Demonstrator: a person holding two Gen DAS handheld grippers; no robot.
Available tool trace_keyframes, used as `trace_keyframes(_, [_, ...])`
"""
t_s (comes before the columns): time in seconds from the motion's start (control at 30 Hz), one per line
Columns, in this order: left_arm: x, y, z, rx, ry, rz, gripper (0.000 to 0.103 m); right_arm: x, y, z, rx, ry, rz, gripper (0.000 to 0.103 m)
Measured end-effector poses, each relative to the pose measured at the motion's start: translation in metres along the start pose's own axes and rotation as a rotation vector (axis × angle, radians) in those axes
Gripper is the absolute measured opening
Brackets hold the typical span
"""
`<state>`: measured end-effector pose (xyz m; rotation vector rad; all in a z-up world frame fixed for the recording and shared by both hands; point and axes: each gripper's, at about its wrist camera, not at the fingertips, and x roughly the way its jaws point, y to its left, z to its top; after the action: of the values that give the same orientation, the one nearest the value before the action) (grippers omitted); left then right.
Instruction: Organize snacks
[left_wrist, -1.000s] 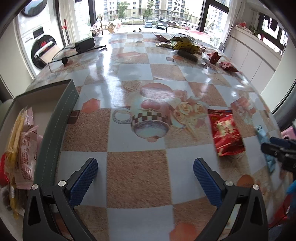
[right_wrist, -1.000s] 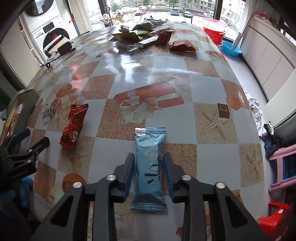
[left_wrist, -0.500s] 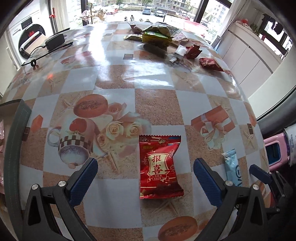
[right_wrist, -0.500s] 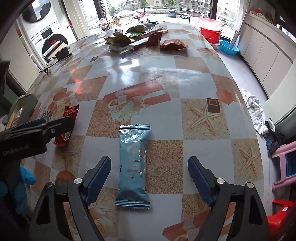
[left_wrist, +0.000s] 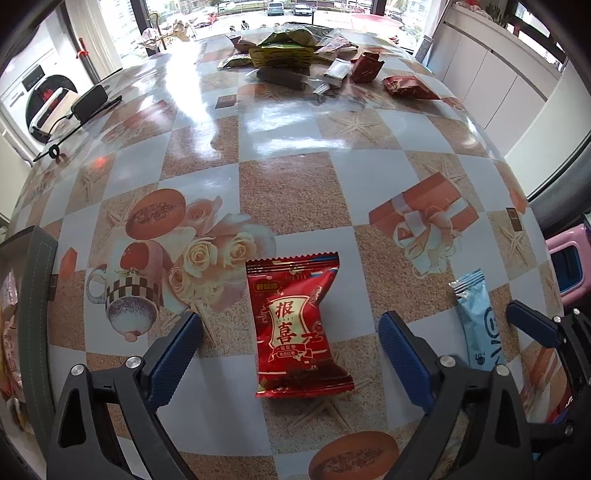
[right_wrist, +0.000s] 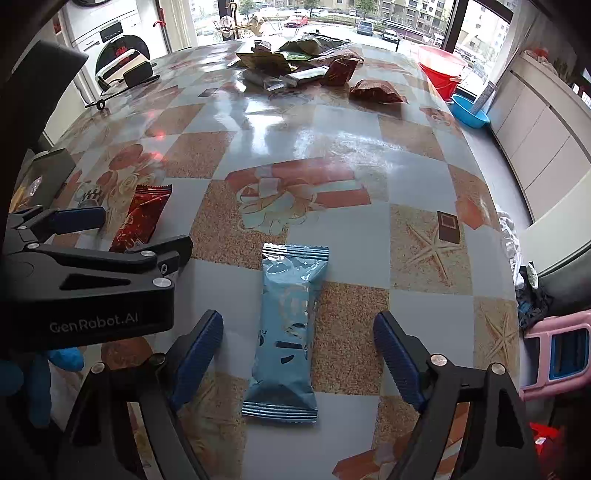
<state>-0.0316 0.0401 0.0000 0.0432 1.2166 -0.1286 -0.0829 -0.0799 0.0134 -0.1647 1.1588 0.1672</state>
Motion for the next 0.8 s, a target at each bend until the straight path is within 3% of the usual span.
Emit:
trace_keyframes(0.07, [-0.005, -0.002, -0.001, 0.023, -0.005, -0.011, 0.078, -0.005, 0.001, 0.001, -0.008, -0.006, 0.007, 0.03])
trace_keyframes(0.1, [-0.009, -0.003, -0.002, 0.037, -0.012, -0.018, 0.059, -0.006, 0.001, 0.001, -0.009, 0.0, 0.02, 0.026])
trace_keyframes(0.13, [-0.012, -0.004, -0.003, 0.05, -0.016, -0.025, 0.033, -0.006, 0.001, 0.002, -0.008, 0.005, 0.023, 0.026])
trace_keyframes(0.27, [-0.021, 0.005, -0.012, 0.033, -0.026, -0.114, 0.03, -0.009, -0.002, -0.001, 0.024, 0.009, 0.079, 0.026])
trace_keyframes(0.4, [-0.035, 0.02, -0.024, 0.019, -0.058, -0.138, 0.026, -0.013, -0.007, -0.002, 0.09, 0.024, 0.185, 0.026])
trace_keyframes(0.67, [-0.05, 0.047, -0.038, -0.024, -0.084, -0.15, 0.026, -0.022, 0.002, 0.007, 0.102, 0.011, 0.218, 0.026])
trace_keyframes(0.8, [-0.047, 0.064, -0.045, -0.074, -0.06, -0.168, 0.027, -0.026, 0.001, 0.006, 0.097, 0.005, 0.204, 0.026])
